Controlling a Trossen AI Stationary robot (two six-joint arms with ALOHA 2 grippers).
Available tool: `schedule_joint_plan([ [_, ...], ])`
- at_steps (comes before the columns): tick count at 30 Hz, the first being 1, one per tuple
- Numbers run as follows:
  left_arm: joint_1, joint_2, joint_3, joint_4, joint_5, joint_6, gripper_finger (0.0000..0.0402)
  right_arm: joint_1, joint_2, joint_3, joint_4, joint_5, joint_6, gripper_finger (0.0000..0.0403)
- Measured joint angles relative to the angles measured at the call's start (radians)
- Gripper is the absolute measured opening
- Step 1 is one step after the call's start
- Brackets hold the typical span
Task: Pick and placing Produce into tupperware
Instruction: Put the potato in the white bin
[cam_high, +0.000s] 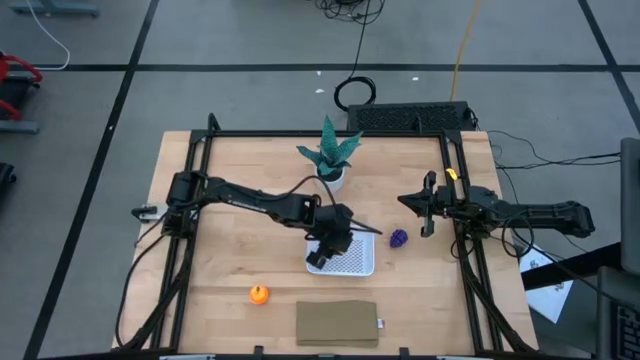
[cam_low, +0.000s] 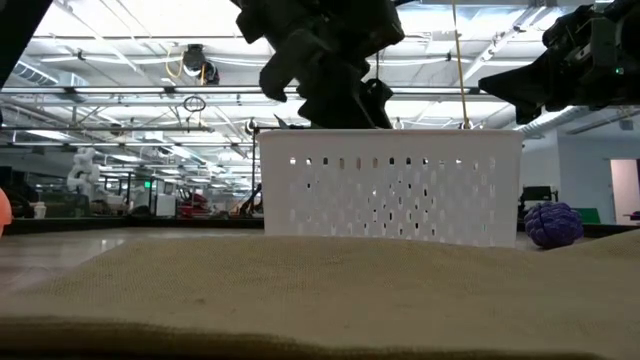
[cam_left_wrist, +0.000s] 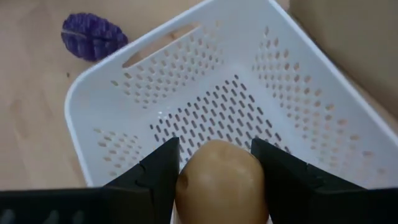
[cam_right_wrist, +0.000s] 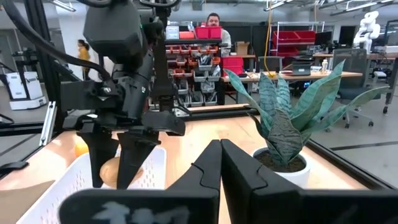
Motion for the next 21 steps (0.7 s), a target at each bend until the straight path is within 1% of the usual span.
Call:
schedule_joint_plan([
  [2, 0.002, -0.001, 0.000, -0.005, 0.000, 0.033, 0.0186, 0.000, 0.000, 0.000, 0.000, 0.000, 0.000, 0.0000],
  [5, 0.011, -0.001, 0.010, -0.027, 0.001, 0.039, 0.0174, 0.000, 0.000, 0.000, 0.000, 0.000, 0.000, 0.0000],
  [9, 0.031, 0.005, 0.038, -0.070, 0.016, -0.009, 0.0168, 0.000, 0.000, 0.000, 0.000, 0.000, 0.000, 0.0000],
  [15, 0.022, 0.022, 0.114, -0.154, -0.001, -0.060, 0.0185, 0.000, 0.000, 0.000, 0.001, 0.000, -0.001, 0.0000],
  [21, 0.015, 0.022, 0.123, -0.157, 0.004, -0.111, 0.0174, 0.000, 0.000, 0.000, 0.000, 0.000, -0.001, 0.0000],
])
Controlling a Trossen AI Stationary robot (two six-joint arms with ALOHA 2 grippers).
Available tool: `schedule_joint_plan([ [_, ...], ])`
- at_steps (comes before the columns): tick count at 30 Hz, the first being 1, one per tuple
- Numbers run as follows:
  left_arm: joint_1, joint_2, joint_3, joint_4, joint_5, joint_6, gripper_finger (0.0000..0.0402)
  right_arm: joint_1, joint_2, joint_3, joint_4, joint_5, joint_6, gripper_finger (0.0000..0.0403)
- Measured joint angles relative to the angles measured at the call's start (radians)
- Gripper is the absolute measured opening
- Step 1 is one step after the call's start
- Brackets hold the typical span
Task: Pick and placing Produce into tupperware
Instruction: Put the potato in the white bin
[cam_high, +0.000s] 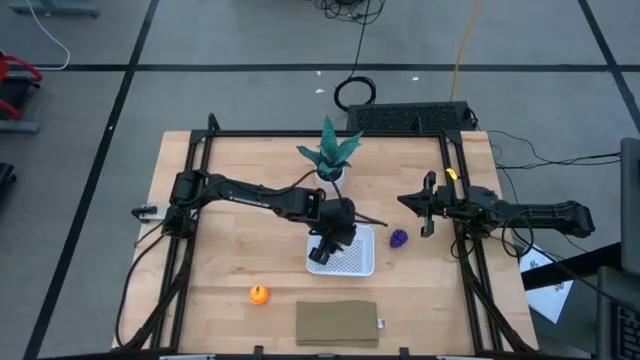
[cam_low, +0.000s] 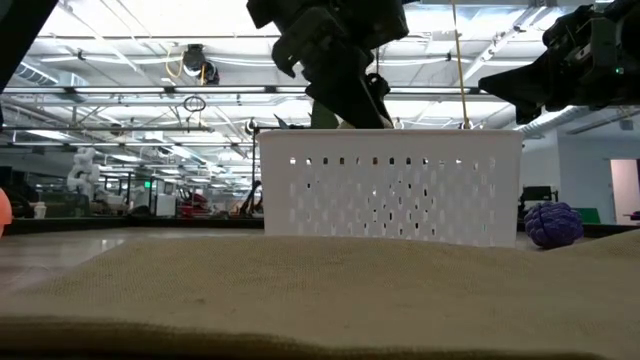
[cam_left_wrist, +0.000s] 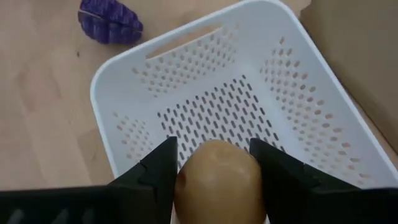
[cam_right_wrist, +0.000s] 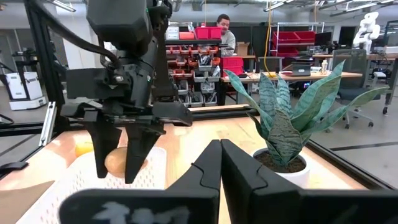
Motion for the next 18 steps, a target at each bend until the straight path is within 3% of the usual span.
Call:
schedule_joint_plan([
  [18, -0.021, 0.073, -0.005, 0.021, 0.004, -0.039, 0.0183, 0.000, 0.010, 0.000, -0.005, 0.000, 0.003, 0.0000],
])
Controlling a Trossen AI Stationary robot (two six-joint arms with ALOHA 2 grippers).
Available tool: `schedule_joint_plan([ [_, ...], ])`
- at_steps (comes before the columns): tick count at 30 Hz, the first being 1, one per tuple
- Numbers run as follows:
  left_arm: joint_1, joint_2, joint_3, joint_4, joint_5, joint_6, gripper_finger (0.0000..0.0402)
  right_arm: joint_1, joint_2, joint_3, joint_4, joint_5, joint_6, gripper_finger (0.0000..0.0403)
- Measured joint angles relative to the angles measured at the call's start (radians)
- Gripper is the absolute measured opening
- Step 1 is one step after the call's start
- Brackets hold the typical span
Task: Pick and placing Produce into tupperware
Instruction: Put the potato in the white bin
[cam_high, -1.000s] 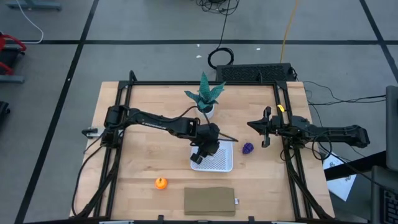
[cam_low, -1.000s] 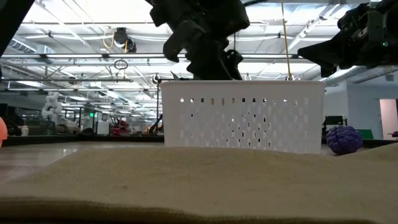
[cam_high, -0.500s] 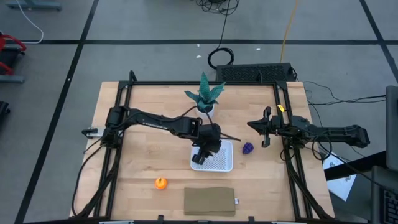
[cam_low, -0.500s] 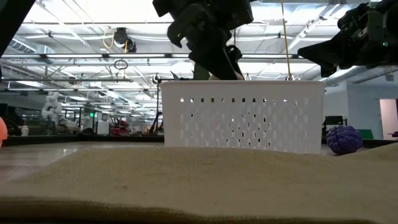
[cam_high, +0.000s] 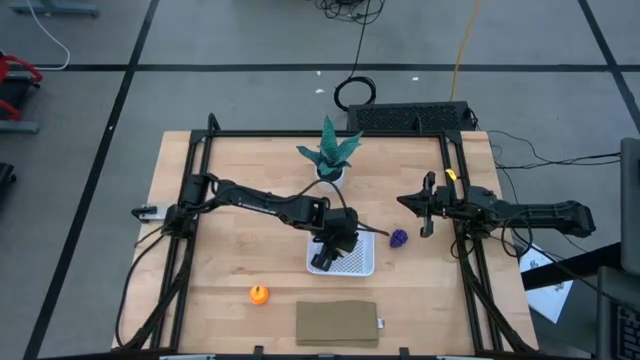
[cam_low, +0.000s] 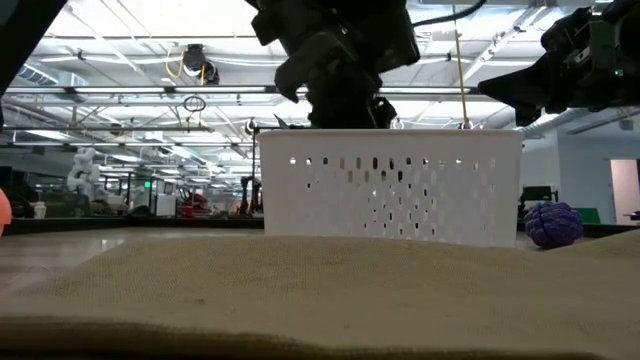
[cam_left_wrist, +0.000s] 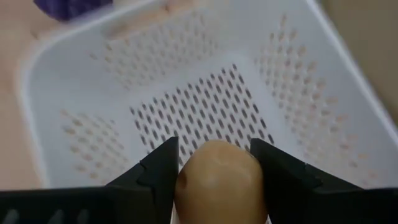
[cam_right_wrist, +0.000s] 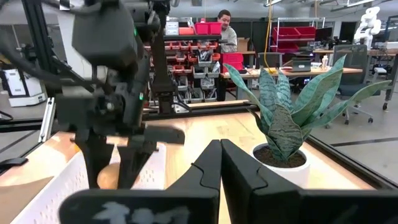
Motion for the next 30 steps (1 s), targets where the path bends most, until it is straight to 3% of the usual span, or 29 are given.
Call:
schedule_joint_plan([
  [12, 0.002, 0.014, -0.001, -0.016, -0.003, -0.036, 0.0184, 0.000, 0.007, 0.000, 0.004, 0.000, 0.000, 0.0000],
  [30, -0.001, 0.014, -0.016, -0.003, -0.098, -0.100, 0.0184, 0.000, 0.007, 0.000, 0.005, 0.000, 0.000, 0.0000],
])
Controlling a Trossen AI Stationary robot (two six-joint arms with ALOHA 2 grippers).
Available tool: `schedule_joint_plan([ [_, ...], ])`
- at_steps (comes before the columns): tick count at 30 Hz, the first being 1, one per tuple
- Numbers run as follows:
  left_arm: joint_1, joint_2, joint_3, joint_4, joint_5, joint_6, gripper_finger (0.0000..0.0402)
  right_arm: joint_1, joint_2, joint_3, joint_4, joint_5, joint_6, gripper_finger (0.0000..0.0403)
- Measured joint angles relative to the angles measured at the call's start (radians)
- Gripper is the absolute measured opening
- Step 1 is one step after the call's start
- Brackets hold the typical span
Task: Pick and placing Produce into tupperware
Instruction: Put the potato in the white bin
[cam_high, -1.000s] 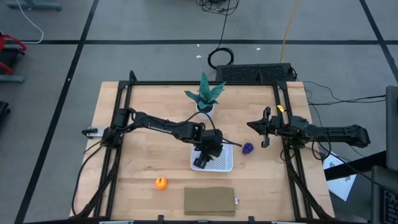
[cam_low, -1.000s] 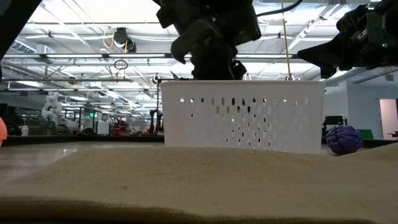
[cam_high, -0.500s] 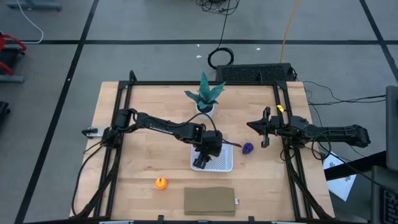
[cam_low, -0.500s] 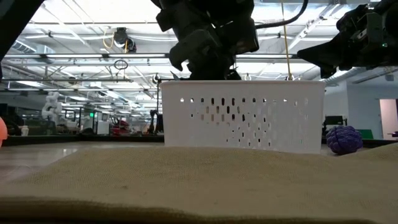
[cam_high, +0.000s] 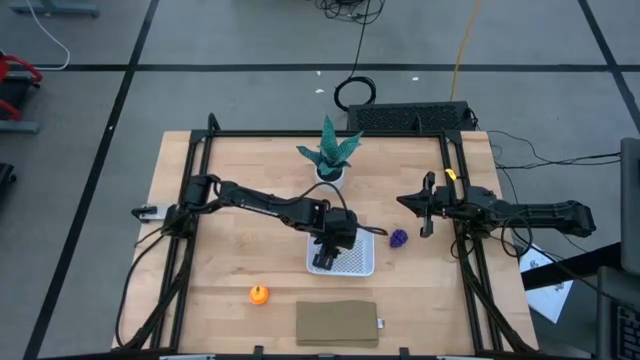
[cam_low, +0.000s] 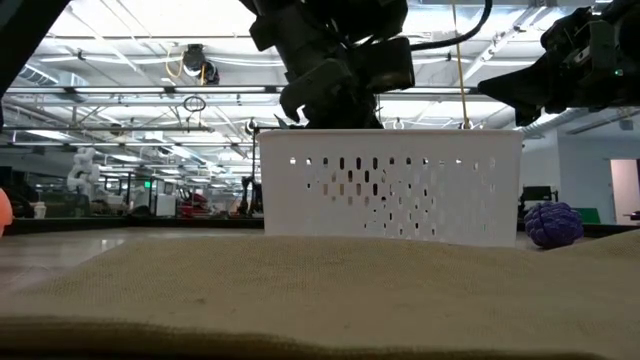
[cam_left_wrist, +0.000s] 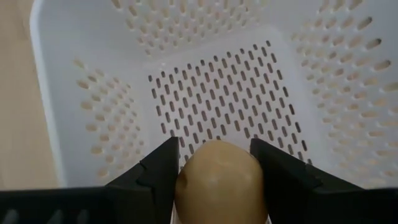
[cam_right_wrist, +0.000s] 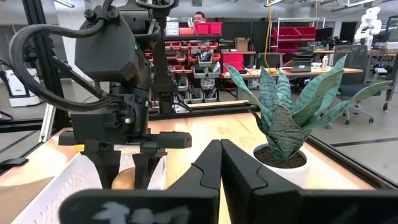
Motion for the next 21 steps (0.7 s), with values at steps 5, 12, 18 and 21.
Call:
schedule_joint_plan([
  [5, 0.000, 0.000, 0.000, 0.000, 0.000, -0.006, 0.0184, 0.000, 0.000, 0.000, 0.000, 0.000, 0.000, 0.0000],
  [12, 0.000, 0.000, 0.000, 0.000, 0.000, -0.037, 0.0184, 0.000, 0.000, 0.000, 0.000, 0.000, 0.000, 0.0000],
  [18, 0.000, 0.000, 0.000, -0.001, 0.005, -0.061, 0.0184, 0.000, 0.000, 0.000, 0.000, 0.000, 0.000, 0.0000],
  [21, 0.000, 0.000, 0.000, -0.001, 0.019, -0.069, 0.0184, 0.000, 0.000, 0.000, 0.000, 0.000, 0.000, 0.0000],
])
